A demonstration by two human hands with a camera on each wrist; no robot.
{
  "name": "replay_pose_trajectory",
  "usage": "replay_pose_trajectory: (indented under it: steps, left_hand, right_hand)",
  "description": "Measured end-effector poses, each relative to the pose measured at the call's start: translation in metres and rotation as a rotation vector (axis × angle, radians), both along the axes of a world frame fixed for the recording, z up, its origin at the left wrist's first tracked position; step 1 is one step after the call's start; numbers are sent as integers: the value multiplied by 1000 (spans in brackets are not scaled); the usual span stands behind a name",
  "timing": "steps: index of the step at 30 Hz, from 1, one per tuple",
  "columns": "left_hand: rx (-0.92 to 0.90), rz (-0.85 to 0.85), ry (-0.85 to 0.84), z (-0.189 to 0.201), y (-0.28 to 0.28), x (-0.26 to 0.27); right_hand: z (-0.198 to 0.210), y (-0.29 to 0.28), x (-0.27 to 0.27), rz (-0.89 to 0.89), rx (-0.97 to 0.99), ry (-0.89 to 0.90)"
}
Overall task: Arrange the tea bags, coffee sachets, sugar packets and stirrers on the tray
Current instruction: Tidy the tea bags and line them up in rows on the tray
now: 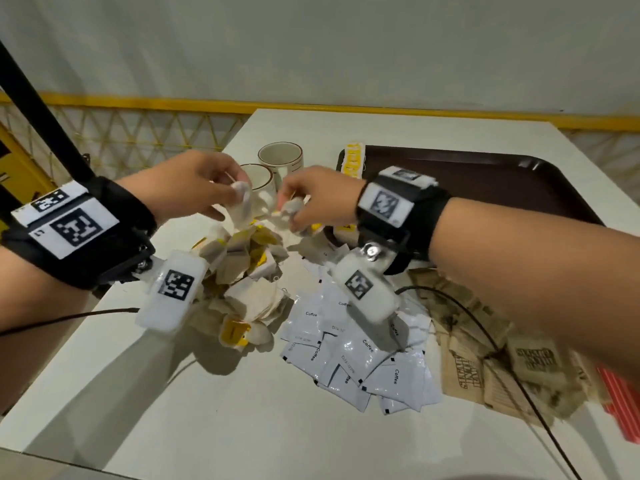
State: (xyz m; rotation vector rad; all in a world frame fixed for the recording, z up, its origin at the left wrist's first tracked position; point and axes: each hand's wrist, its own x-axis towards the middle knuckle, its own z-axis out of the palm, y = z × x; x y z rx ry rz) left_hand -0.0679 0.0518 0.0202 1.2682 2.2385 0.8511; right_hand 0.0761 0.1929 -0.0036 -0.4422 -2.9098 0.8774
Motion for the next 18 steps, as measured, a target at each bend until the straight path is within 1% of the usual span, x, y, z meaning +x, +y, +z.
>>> replay_pose_trajectory:
  steps: [3,5,8,12,15,16,18]
  left_hand:
    - [211,30,-336,5,6,24]
    - [292,8,-516,6,16,48]
    - [336,-61,-636,-1,35,84]
    - [394,-83,-804,-18,61,124]
    - [459,-31,-970,-32,73,142]
    - [483,5,-1029,-38,77,148]
    - [505,70,-1120,-47,82,157]
  right_hand:
    - [19,7,31,-119,-468,168]
    - [25,11,52,-179,-778,273]
    - [23,16,81,-237,-1147,379]
    - [11,17,115,-348,-1442,476]
    - [-1,19,134,-511,-1683,587]
    - [-6,21,141,-558,-1718,631]
    - [-16,22,153,-623,-1695,690]
